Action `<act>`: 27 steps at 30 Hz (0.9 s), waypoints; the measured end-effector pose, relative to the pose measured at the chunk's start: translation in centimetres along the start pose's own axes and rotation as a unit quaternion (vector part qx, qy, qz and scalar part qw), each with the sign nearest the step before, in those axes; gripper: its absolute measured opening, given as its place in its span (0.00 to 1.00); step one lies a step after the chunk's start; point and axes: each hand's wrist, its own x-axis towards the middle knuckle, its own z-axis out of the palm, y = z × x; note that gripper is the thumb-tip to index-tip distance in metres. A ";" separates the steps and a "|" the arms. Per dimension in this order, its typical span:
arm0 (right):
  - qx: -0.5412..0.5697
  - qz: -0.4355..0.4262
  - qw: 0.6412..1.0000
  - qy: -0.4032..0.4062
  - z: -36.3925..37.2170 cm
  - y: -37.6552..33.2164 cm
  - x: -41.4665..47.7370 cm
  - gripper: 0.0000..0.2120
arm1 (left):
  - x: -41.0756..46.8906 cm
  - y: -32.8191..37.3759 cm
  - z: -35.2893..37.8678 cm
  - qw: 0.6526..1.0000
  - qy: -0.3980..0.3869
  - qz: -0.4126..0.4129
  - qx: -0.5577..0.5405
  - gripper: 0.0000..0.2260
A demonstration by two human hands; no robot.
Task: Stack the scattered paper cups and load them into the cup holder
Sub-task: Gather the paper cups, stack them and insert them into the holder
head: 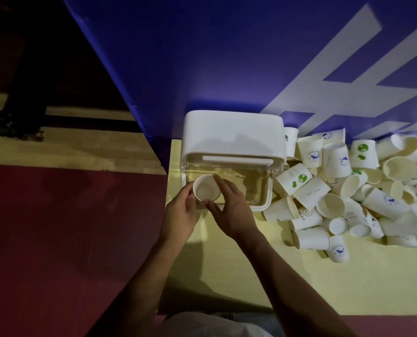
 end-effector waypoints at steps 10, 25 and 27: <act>-0.008 0.027 0.998 -0.054 -0.5 0.1 0.7 0.34 | 0.6 -0.6 0.5 0.999 -0.002 -0.007 0.049 0.17; 0.022 0.133 0.985 0.109 -6.1 5.1 -6.3 0.17 | -2.2 5.7 3.0 0.993 0.011 0.105 0.043 0.14; 0.037 0.141 0.980 0.138 -7.7 6.7 -7.8 0.14 | -2.3 7.1 5.2 0.993 -0.039 0.106 0.041 0.15</act>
